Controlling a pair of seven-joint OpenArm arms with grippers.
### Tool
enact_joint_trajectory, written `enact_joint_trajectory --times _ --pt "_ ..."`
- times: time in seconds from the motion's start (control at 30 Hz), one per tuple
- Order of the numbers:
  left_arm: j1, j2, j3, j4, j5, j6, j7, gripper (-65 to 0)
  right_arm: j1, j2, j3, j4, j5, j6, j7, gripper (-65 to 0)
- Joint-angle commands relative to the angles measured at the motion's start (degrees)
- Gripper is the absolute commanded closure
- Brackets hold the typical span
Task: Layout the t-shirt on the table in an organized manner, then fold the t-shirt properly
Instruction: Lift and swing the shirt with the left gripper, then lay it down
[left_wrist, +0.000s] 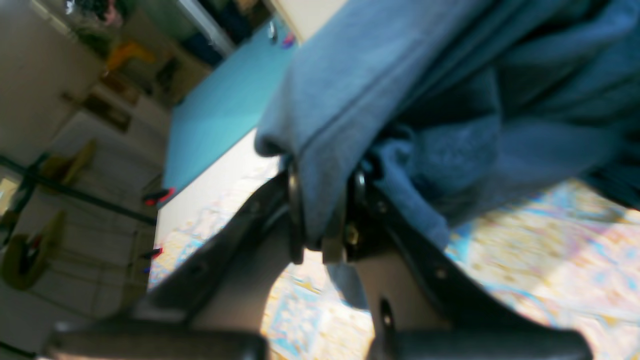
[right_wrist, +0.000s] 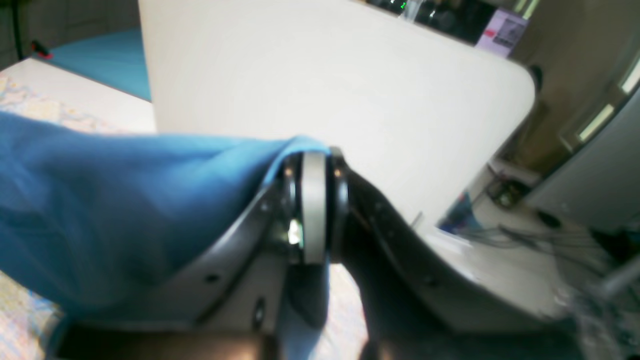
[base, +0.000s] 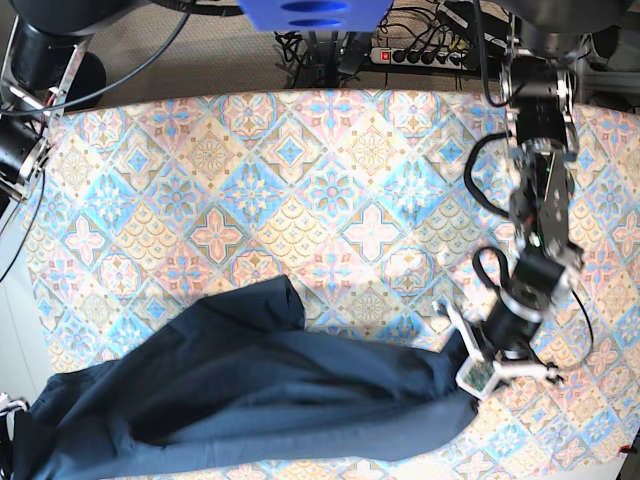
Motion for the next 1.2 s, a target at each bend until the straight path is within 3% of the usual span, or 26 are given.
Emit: enact_joint_trajectory --times 0.0,0.27,0.43,0.8,1.0,1.17 --pt "-0.6 -0.5 -0.5 1.4 0.5 0.7 -1.1 -1.6 0.1 2.9 1.7 1.5 2.5 -0.2 1.8 0.0" --pt "5.0 -0.3 -6.6 3.7 -0.6 0.6 -1.1 -1.3 -10.4 3.9 14.8 5.7 14.0 -0.2 -2.2 0.0" --pt "7.0 -0.4 -6.6 4.0 -5.3 0.5 -1.1 -1.2 -18.8 5.9 20.8 11.6 20.8 -0.2 -2.4 0.0" --pt "16.7 -0.3 -6.4 4.1 -7.1 0.5 -1.6 -1.2 -43.0 5.8 38.5 28.2 24.2 1.7 -2.5 0.0" --pt "24.8 -1.8 -6.8 4.1 -7.1 0.4 -1.7 -1.2 -47.5 5.8 43.6 28.6 30.1 1.7 -2.5 0.0" --pt "34.2 -3.4 -7.0 4.0 -6.7 0.4 -8.3 -1.2 -49.4 5.7 45.1 28.8 30.2 1.7 -2.5 0.0"
